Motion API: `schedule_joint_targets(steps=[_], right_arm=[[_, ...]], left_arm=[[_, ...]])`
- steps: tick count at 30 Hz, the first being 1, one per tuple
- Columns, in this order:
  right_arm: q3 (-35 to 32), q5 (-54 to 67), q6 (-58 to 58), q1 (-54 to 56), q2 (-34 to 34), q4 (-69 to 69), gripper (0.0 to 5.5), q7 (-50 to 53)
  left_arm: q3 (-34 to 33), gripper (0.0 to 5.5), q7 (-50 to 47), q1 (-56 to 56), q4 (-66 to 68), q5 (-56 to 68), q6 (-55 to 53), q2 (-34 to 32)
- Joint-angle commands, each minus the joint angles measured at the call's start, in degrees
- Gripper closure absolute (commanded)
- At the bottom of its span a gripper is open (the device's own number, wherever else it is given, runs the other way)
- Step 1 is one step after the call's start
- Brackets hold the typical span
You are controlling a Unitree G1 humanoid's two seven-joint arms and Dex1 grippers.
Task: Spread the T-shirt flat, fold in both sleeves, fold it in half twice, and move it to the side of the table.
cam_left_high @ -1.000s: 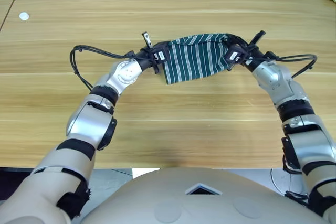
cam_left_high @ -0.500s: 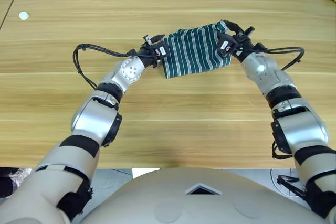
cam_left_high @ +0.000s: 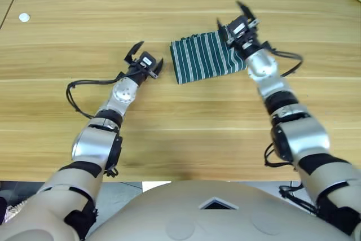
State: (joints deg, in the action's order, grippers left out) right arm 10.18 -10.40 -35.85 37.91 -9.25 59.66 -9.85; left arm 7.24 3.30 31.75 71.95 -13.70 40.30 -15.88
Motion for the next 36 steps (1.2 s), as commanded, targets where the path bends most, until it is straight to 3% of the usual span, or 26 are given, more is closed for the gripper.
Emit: schedule_joint_targets(steps=[1, 3, 6, 10, 14, 18, 22, 31, 36], right_arm=[[-2.8, 3.4, 8.8, 2.0, 0.7, 6.1, 2.23, -6.7], [-6.6, 6.9, 15.4, 3.3, -0.4, 9.9, 2.23, -11.5], [-11.0, 10.2, 25.5, 4.5, -3.0, 14.3, 2.23, -14.6], [-13.8, 11.3, 34.8, 5.8, -5.0, 16.5, 2.23, -12.1], [-19.1, 13.6, 39.0, 6.1, -8.8, 17.2, 2.23, -1.9], [-30.0, 20.0, 39.6, 2.9, -14.2, 18.2, 2.23, 15.6], [-38.7, 25.2, 38.0, -2.8, -17.4, 18.3, 2.23, 27.4], [-45.2, 27.3, 28.5, -2.0, -12.9, 16.5, 2.23, 42.1], [-46.7, 27.4, 22.3, -2.7, -11.8, 15.7, 2.23, 42.8]], left_arm=[[-5.9, 0.43, 1.2, -3.8, -0.5, 6.5, -0.8, 0.9], [-9.9, 0.14, 3.5, -3.3, -0.8, 11.4, -1.2, 2.9], [-15.7, 0.14, 8.7, -1.7, -0.7, 18.8, -3.6, 5.7], [-20.6, 0.14, 13.8, -0.9, -2.1, 24.8, -5.2, 7.4], [-23.1, 0.14, 16.8, -1.7, -4.9, 27.8, -4.1, 8.8], [-26.2, 0.14, 18.2, -4.2, -6.5, 30.6, -3.2, 8.1], [-27.4, 0.14, 13.2, -5.3, -5.4, 29.5, -3.2, 6.6], [-27.3, 0.14, 3.7, -13.6, -9.1, 25.4, 6.4, 7.5], [-24.5, 0.14, -4.3, -14.8, -10.2, 17.7, 11.7, 6.2]])
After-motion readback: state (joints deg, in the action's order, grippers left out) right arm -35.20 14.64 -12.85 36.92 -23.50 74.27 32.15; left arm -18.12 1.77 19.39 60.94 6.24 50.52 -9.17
